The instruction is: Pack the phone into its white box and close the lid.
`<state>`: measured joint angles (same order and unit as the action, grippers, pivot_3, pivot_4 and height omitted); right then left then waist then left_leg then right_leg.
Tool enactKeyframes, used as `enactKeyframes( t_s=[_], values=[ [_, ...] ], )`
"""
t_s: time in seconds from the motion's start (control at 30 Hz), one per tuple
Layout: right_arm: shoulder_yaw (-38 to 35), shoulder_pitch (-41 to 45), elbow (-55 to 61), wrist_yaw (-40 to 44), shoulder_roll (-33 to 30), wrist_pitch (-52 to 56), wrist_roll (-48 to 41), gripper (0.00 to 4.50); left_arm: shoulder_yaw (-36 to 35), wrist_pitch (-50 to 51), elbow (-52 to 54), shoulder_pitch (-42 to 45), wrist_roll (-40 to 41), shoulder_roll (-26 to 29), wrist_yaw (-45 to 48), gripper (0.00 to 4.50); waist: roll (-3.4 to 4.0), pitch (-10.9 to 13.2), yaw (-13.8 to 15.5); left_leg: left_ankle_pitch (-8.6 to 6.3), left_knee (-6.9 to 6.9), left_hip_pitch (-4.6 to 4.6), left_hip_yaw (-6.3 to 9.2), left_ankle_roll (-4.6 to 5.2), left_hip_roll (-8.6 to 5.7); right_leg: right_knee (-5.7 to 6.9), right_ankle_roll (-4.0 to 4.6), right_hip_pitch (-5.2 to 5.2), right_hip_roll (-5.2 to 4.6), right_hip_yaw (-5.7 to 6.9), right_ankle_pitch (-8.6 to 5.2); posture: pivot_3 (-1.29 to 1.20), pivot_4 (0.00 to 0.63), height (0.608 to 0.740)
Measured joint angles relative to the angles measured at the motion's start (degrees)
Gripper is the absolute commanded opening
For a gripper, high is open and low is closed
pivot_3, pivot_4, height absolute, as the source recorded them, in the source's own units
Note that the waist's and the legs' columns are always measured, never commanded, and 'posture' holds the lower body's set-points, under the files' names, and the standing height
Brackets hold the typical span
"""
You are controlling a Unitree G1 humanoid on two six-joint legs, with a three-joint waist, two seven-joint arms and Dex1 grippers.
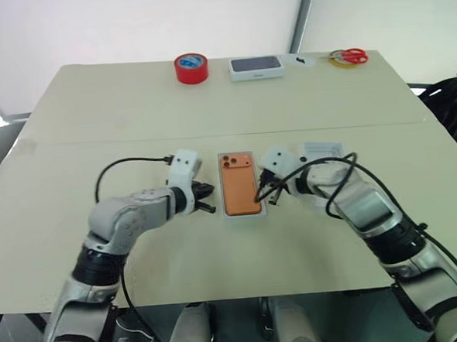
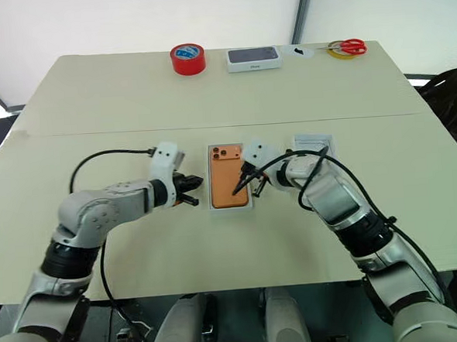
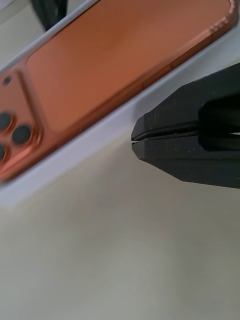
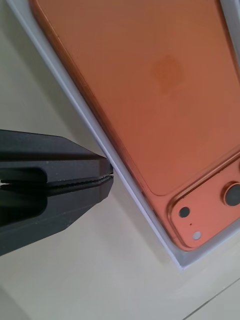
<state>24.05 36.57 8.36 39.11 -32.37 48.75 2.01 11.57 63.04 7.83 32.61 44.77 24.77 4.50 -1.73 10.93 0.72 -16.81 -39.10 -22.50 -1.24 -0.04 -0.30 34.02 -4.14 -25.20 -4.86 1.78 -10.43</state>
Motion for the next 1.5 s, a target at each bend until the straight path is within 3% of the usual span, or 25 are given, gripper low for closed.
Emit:
enactKeyframes(
  t_s=[0.13, 0.4, 0.77, 1.3, 1.47, 1.5],
  values=[
    [1.1, 0.2, 0.1, 0.4, -0.6, 1.8, 1.6, 0.00, 1.0, 0.6, -2.0, 2.0, -3.6, -2.4, 2.7, 0.05, 0.00, 0.0, 0.1, 0.00, -0.03, 0.00, 0.02, 0.01, -0.03, 0.01, 0.00, 0.04, -0.05, 0.00, 0.00, 0.00, 0.150, 0.732],
    [-0.6, -3.9, 5.2, 4.5, -9.2, 3.3, 1.7, 0.00, 2.8, 2.6, -6.2, 5.8, -8.6, -9.7, 8.1, 0.05, 0.00, 0.0, 0.3, -0.09, -0.06, -0.03, 0.04, 0.18, -0.19, -0.02, -0.16, 0.09, -0.21, 0.01, -0.05, 0.00, 0.150, 0.732],
    [-9.4, -14.6, 10.8, 7.0, -20.4, 4.9, 1.4, 0.00, 8.4, 3.8, -12.5, 9.2, -12.7, -20.9, 15.6, 0.05, 0.02, 0.0, 0.0, -0.10, -0.07, -0.02, 0.01, 0.21, -0.14, -0.01, -0.20, 0.05, -0.19, 0.01, -0.11, 0.00, 0.150, 0.732],
    [-11.6, -18.1, 13.7, 7.5, -21.5, 5.6, 0.7, 0.00, 5.8, 3.7, -15.9, 10.8, -16.7, -22.5, 19.2, 0.05, 0.03, 0.0, 0.0, -0.10, -0.08, 0.00, 0.01, 0.21, -0.06, 0.02, -0.21, 0.04, -0.13, 0.01, -0.12, 0.00, 0.150, 0.732],
    [-13.7, -19.0, 13.8, 9.9, -23.2, 5.4, -1.9, 0.00, 5.6, 4.9, -9.7, 9.7, -16.5, -20.2, 21.2, 0.05, 0.05, 0.0, 0.0, -0.10, -0.07, 0.00, 0.01, 0.21, -0.06, 0.03, -0.21, 0.04, -0.13, 0.00, -0.11, 0.00, 0.150, 0.732],
    [-14.5, -19.1, 13.9, 10.5, -23.6, 5.4, -2.8, 0.53, 5.6, 5.4, -8.4, 9.1, -16.4, -19.7, 21.4, 0.00, 0.05, 0.0, 0.0, -0.10, -0.07, 0.01, 0.01, 0.21, -0.06, 0.03, -0.20, 0.04, -0.13, -0.01, -0.11, 0.00, 0.150, 0.732]
  ],
)
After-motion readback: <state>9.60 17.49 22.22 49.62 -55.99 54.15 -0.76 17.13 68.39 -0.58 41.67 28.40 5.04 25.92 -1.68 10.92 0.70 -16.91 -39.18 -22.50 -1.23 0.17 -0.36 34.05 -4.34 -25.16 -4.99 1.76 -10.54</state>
